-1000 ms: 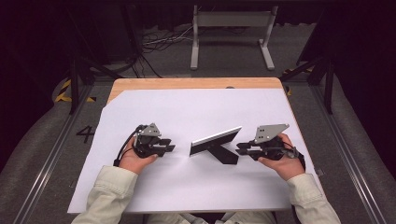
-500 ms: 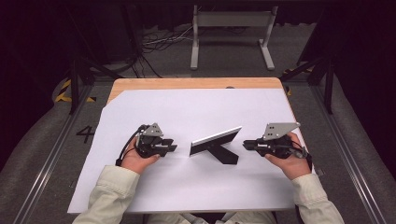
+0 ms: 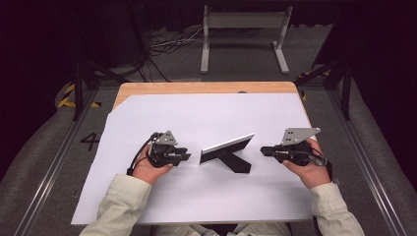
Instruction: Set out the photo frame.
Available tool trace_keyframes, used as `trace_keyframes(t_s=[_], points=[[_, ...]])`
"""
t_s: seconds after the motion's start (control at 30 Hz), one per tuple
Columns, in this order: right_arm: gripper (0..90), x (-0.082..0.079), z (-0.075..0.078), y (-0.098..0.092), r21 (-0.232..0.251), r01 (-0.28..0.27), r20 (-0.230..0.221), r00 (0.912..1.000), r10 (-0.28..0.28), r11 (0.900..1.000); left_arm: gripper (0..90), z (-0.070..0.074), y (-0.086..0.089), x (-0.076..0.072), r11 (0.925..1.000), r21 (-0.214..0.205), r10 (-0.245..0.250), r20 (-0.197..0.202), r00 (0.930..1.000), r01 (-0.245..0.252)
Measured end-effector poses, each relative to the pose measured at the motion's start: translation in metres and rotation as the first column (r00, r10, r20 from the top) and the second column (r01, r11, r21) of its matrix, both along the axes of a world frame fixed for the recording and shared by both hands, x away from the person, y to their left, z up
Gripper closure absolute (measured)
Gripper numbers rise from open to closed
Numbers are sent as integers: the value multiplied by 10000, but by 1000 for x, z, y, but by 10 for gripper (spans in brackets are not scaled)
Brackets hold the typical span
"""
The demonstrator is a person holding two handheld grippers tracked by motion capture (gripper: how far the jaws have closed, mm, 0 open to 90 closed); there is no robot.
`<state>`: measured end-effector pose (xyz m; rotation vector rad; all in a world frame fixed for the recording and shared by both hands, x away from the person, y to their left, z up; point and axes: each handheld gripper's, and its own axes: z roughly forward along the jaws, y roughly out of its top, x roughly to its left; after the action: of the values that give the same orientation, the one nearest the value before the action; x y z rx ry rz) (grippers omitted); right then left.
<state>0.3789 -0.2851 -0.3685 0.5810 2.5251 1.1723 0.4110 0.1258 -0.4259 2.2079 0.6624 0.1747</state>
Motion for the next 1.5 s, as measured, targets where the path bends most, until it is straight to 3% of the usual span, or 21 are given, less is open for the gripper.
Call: trace_keyframes(t_s=[0.17, 0.73, 1.5], points=[[869, -1, 0, -2, -29, 48, 0, 10000, -48, 10000, 791, -2, -7, 0, 9999, 106, 30, -9, 10000, -30], [869, -3, 2, -12, -30, 255, -7, 9997, -255, 9997, 880, -15, -30, 1, 9984, 543, -158, 132, 9998, 151], [863, -7, 9, -18, 147, 318, 133, 9994, -320, 9994, 899, -19, -39, -3, 9920, 673, -1031, -515, 9933, 1064]])
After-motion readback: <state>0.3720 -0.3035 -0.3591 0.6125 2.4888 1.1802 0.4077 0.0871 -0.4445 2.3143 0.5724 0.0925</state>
